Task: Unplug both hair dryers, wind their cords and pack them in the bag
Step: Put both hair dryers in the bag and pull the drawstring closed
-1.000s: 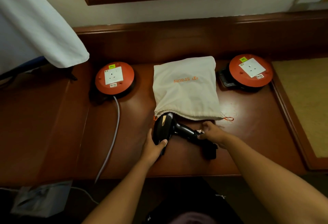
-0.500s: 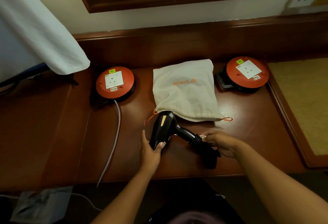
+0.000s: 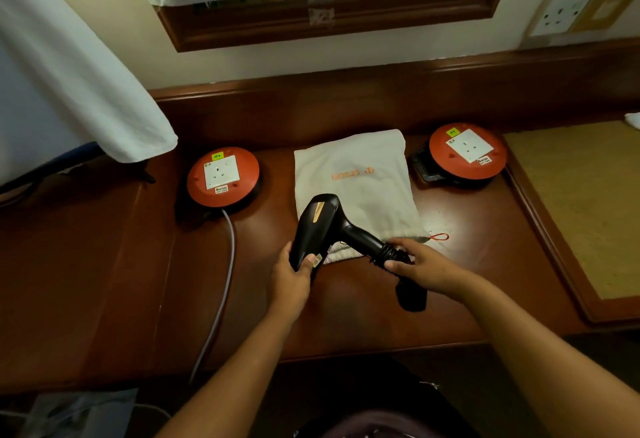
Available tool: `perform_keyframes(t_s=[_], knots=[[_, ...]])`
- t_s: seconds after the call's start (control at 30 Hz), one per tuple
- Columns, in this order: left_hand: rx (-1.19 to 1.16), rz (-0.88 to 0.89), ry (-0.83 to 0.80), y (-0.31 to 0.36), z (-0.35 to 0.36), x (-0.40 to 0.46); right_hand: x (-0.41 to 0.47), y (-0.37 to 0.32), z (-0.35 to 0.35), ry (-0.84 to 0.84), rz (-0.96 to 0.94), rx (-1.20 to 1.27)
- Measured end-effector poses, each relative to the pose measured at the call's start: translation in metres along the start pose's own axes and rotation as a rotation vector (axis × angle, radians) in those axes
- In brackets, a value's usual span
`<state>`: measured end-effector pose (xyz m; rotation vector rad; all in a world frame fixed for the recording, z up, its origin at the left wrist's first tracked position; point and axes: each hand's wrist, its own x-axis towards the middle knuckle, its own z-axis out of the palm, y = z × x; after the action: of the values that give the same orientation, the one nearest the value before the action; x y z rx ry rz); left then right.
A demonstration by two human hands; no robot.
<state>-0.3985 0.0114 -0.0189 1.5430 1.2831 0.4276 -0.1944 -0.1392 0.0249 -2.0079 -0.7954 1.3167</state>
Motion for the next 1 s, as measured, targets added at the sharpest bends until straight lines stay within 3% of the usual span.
perform_keyframes(t_s=[0.17, 0.33, 0.43, 0.5, 0.63, 0.73, 0.87, 0.93, 1.0], knots=[[-0.015, 0.063, -0.04, 0.021, 0.006, 0.007, 0.002, -0.009, 0.003, 0.314, -0.128, -0.363], [-0.042, 0.097, -0.163, 0.021, 0.004, 0.028, -0.004, 0.01, -0.008, 0.414, -0.139, -0.215], [-0.077, 0.014, -0.103, 0.008, 0.01, 0.043, -0.013, 0.029, -0.012, 0.408, -0.124, -0.108], [0.117, 0.019, -0.051, -0.005, 0.016, 0.053, -0.018, 0.04, -0.013, 0.412, -0.082, -0.076], [0.889, 0.323, -0.178, -0.024, 0.029, 0.067, -0.021, 0.059, -0.01, 0.403, -0.016, -0.053], [1.117, 0.383, -0.23, -0.03, 0.036, 0.078, -0.02, 0.066, -0.009, 0.393, 0.004, -0.053], [1.074, 0.377, -0.308, -0.033, 0.04, 0.094, -0.02, 0.067, -0.012, 0.393, -0.004, -0.046], [0.902, 0.359, -0.35, -0.031, 0.041, 0.098, -0.02, 0.064, -0.015, 0.389, -0.017, -0.036], [0.676, 0.313, -0.286, -0.023, 0.044, 0.099, -0.021, 0.063, -0.019, 0.375, -0.023, -0.035]])
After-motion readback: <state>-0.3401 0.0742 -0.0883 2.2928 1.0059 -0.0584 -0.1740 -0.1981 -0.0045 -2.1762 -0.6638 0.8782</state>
